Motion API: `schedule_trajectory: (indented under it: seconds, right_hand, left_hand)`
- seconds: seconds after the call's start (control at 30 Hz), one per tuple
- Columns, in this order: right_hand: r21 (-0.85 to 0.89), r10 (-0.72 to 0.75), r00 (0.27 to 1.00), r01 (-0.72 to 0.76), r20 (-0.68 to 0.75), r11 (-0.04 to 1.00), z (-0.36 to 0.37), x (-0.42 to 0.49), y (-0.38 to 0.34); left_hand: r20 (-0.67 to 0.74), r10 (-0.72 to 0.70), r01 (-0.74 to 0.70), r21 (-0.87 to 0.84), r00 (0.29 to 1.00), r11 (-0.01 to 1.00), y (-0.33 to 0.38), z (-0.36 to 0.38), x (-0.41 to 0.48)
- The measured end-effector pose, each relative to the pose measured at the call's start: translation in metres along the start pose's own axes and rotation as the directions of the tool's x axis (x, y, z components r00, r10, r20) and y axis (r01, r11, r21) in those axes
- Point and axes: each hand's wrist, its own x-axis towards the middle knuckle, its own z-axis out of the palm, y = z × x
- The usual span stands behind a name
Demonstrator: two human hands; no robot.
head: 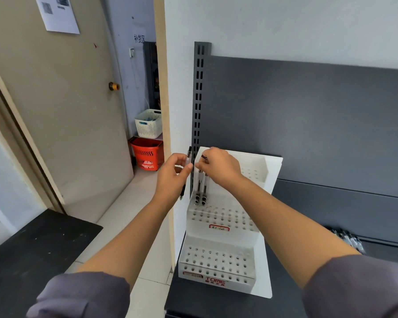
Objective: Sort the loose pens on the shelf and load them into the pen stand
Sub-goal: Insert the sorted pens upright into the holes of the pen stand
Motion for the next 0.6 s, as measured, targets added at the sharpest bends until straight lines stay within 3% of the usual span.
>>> schedule_trajectory:
  seconds: [0.23,0.47,0.6]
  right_hand:
    - [-0.045,0.001,1.000,-0.001,0.002,0.999,0.006,0.000,-0.001]
    - [-0.069,0.009,0.996,-0.015,-0.091,0.997,0.012,-0.005,-0.003]
    - [-0.013,0.010,0.998,-0.011,-0.066,1.000,0.012,-0.005,0.000]
  left_hand:
    - [-0.003,-0.018,0.017,-0.021,1.000,1.000,-0.005,0.004,0.000]
    - [-0.007,-0.023,0.023,-0.023,1.000,0.999,-0.003,0.003,-0.004]
    - [0.000,-0.026,0.026,-0.022,1.000,0.999,0.000,0.003,-0.005]
